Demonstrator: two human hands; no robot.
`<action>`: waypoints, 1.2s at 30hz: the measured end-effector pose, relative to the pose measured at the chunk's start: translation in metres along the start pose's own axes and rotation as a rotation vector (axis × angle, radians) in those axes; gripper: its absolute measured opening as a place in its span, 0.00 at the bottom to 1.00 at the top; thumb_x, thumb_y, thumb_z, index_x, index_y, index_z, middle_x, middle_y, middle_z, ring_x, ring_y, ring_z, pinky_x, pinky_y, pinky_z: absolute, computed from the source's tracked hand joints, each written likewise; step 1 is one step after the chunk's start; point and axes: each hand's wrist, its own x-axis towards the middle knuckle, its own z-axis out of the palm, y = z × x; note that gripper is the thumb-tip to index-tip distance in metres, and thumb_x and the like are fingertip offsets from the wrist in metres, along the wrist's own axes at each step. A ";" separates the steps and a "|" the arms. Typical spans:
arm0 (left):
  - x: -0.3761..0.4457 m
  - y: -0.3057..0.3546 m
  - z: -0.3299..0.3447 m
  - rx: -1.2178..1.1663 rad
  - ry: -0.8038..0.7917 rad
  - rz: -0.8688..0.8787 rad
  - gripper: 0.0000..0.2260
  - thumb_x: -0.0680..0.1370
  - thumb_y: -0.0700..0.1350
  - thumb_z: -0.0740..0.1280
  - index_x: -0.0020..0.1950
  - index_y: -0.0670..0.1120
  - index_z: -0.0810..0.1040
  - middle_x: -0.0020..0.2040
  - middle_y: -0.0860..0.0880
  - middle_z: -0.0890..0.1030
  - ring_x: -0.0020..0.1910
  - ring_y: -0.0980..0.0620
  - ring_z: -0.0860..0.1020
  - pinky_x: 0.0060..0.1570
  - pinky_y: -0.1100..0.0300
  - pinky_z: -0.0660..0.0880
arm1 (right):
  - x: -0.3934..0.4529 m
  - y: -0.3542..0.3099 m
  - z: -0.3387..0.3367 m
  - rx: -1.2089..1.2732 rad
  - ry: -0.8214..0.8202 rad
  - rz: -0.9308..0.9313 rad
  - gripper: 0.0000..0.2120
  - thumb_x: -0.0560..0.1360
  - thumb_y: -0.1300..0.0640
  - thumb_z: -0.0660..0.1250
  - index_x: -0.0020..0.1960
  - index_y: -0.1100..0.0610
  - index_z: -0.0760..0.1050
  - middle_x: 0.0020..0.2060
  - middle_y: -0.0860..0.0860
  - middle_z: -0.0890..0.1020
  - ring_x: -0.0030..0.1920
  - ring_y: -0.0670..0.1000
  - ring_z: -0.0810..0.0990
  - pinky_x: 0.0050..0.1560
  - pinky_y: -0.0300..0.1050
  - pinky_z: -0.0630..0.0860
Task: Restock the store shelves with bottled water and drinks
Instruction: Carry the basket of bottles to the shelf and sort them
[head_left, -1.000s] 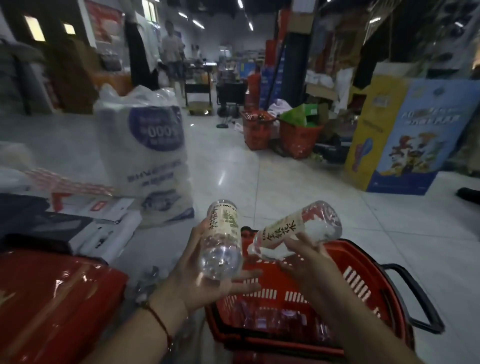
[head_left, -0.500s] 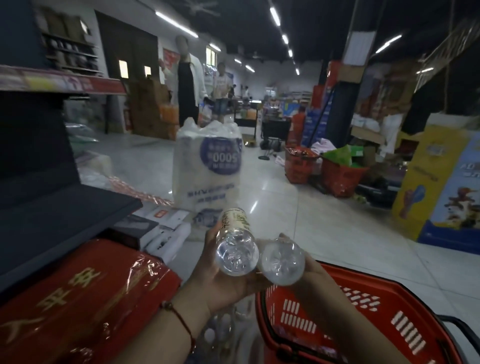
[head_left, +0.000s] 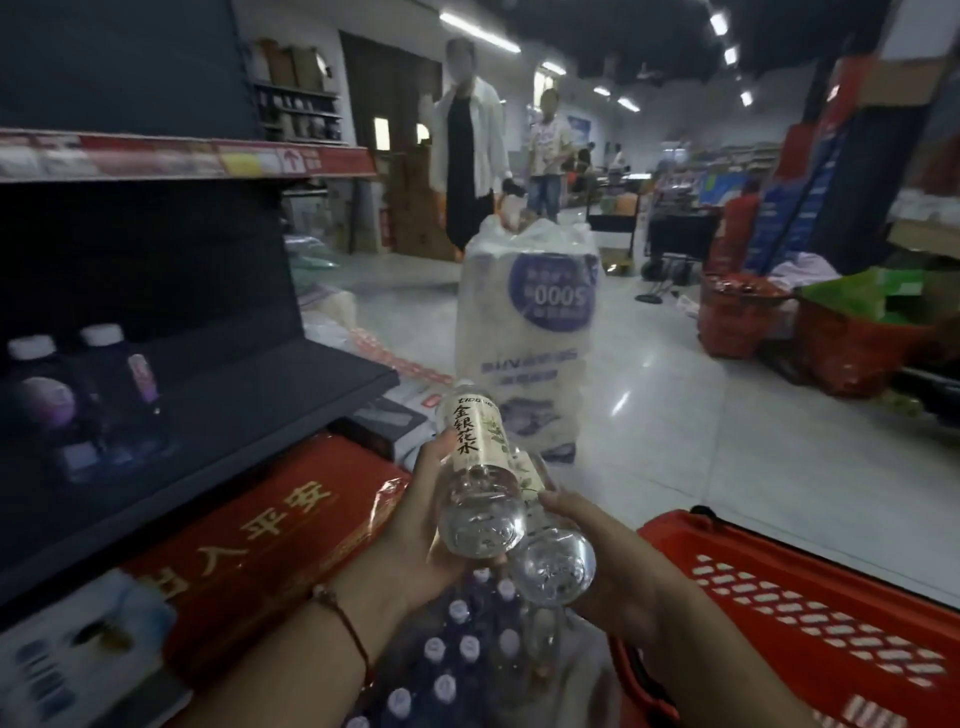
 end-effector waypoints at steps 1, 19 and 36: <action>-0.003 0.006 -0.004 -0.101 0.097 0.003 0.30 0.68 0.63 0.72 0.64 0.47 0.77 0.55 0.46 0.85 0.55 0.46 0.83 0.59 0.44 0.76 | 0.007 -0.001 0.005 -0.066 -0.054 0.001 0.25 0.76 0.56 0.70 0.72 0.54 0.70 0.62 0.62 0.80 0.59 0.64 0.81 0.59 0.59 0.79; -0.163 0.128 -0.151 -0.168 0.700 0.096 0.25 0.72 0.58 0.66 0.56 0.39 0.80 0.42 0.38 0.84 0.34 0.44 0.83 0.32 0.56 0.79 | 0.081 0.053 0.187 -0.093 -0.207 0.216 0.22 0.68 0.58 0.70 0.61 0.64 0.74 0.44 0.61 0.84 0.44 0.60 0.82 0.45 0.55 0.79; -0.156 0.365 -0.201 0.780 0.862 0.359 0.25 0.67 0.71 0.70 0.56 0.56 0.77 0.47 0.53 0.86 0.49 0.53 0.84 0.51 0.50 0.78 | 0.135 -0.131 0.375 -0.612 -0.401 -0.269 0.22 0.72 0.61 0.73 0.64 0.62 0.72 0.47 0.58 0.84 0.46 0.57 0.85 0.49 0.56 0.83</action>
